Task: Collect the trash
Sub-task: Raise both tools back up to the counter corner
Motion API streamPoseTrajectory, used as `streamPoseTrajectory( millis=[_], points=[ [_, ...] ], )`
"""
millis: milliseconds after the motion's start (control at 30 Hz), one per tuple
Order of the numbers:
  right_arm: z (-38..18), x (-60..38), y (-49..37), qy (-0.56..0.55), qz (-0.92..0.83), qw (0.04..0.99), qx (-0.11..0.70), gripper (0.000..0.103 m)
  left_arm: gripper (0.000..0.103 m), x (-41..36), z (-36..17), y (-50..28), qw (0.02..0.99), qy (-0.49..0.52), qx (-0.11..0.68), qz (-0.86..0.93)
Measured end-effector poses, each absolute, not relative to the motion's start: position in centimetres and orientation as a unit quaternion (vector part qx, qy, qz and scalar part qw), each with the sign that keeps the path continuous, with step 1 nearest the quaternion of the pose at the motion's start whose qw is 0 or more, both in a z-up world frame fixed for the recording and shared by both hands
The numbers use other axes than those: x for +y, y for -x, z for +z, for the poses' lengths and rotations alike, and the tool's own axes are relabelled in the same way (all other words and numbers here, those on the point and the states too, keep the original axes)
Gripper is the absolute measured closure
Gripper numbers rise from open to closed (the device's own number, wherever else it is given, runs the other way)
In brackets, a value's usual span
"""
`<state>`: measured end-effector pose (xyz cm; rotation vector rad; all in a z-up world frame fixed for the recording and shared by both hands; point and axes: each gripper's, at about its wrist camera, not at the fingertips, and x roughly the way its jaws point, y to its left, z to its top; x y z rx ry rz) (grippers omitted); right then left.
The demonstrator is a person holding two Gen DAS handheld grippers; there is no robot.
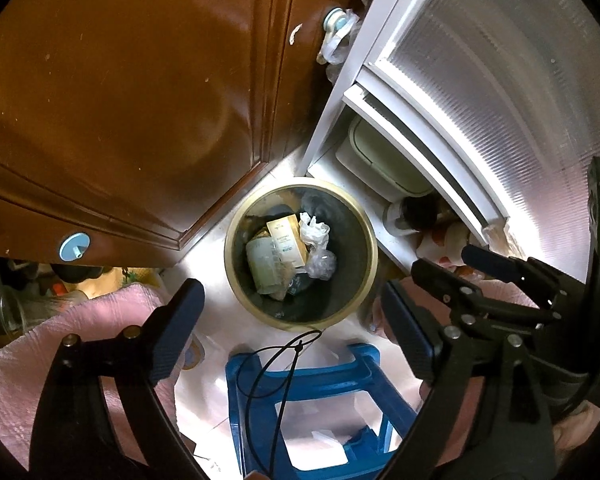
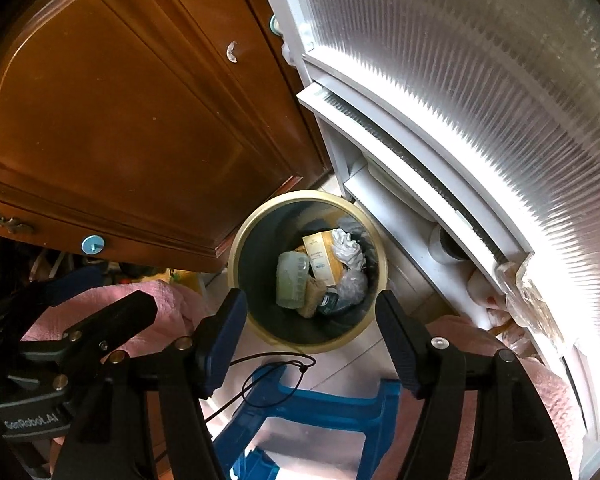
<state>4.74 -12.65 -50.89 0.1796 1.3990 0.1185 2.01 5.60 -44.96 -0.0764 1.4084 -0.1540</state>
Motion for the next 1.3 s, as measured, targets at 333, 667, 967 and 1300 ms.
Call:
streamPoseTrajectory(
  millis=[333, 667, 967, 1300],
  points=[
    [-49.9, -12.2, -4.2, -0.072, 0.053, 0.768, 0.634, 0.035, 0.011, 5.5, -43.3, -1.4, 0.773, 0.025, 0.629, -0.078],
    [-44.6, -12.9, -2.9, -0.059, 0.055, 0.799, 0.596, 0.035, 0.011, 5.2, -37.3, 0.6, 0.818, 0.013, 0.566, -0.105],
    [-32.0, -14.4, -2.3, -0.078, 0.062, 0.846, 0.523, 0.035, 0.011, 4.6, -26.2, 1.7, 0.851, -0.002, 0.509, -0.130],
    [-15.8, -15.5, -3.7, -0.053, 0.078, 0.882, 0.462, 0.035, 0.011, 2.7, -10.9, -1.6, 0.872, -0.073, 0.465, -0.131]
  ],
)
